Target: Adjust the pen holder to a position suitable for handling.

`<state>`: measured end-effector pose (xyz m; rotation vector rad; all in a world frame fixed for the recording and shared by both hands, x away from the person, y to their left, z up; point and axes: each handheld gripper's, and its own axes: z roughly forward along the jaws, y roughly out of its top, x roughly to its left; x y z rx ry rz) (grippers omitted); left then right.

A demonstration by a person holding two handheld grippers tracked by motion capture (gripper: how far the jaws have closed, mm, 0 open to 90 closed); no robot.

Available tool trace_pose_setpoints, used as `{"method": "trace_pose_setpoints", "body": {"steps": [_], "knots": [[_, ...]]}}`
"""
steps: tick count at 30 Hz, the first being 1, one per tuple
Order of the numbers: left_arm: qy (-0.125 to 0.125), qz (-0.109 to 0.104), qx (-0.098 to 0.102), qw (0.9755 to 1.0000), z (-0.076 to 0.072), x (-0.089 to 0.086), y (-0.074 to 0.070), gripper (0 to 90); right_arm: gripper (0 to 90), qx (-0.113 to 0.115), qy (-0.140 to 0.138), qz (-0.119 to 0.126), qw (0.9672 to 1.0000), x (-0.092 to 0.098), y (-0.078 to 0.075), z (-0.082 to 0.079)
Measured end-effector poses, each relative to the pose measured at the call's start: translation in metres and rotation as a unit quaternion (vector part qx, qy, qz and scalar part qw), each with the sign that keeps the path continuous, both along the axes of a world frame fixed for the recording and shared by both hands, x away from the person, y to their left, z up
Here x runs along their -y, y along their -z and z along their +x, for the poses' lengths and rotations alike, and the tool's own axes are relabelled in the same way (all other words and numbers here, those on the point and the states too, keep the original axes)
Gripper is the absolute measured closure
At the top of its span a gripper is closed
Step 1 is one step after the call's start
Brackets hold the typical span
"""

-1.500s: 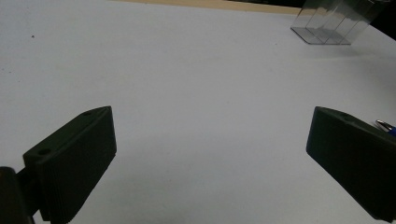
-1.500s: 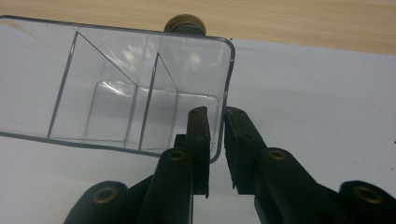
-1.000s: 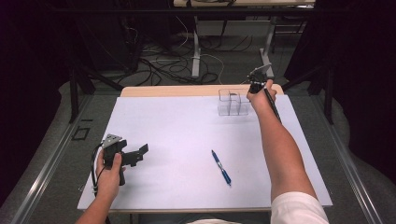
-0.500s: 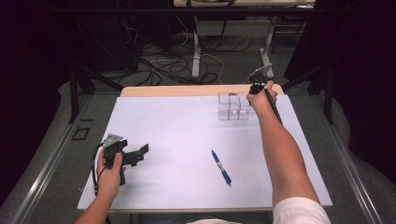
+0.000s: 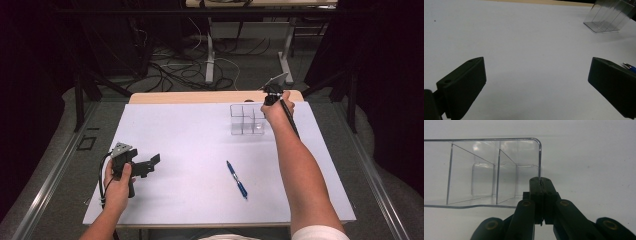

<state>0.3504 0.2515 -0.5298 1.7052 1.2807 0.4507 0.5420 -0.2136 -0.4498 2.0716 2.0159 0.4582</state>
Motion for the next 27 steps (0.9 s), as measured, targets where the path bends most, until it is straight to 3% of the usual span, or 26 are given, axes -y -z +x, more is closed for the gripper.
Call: {"method": "trace_pose_setpoints", "body": {"steps": [8,13,14,16,20,21,27], "knots": [[0.001,0.003,0.001,1.0000,0.000,0.002,0.000,1.7,89.1,-0.008,-0.002,0.002,1.0000,0.002,0.004,-0.005],[0.000,0.005,-0.003,1.0000,0.000,0.002,0.000,1.7,86.4,0.014,-0.014,0.026,0.9995,0.007,0.005,-0.008],[0.000,0.006,-0.003,1.0000,0.000,0.002,0.001,1.7,82.2,0.025,-0.020,0.036,0.9988,0.010,0.004,-0.009],[0.000,0.007,-0.003,1.0000,0.000,0.002,0.001,1.7,81.0,0.023,-0.016,0.033,0.9991,0.009,0.003,-0.010],[0.000,0.008,-0.002,1.0000,0.000,0.002,0.000,1.6,76.5,0.035,-0.033,0.033,0.9983,0.010,0.000,-0.014],[0.000,0.007,-0.002,1.0000,0.000,0.002,0.000,1.7,75.4,0.041,-0.038,0.042,0.9975,0.010,0.000,-0.015],[0.000,0.007,-0.002,1.0000,0.001,0.002,0.001,1.7,65.9,0.042,-0.041,0.044,0.9973,0.008,-0.004,-0.020]]}}
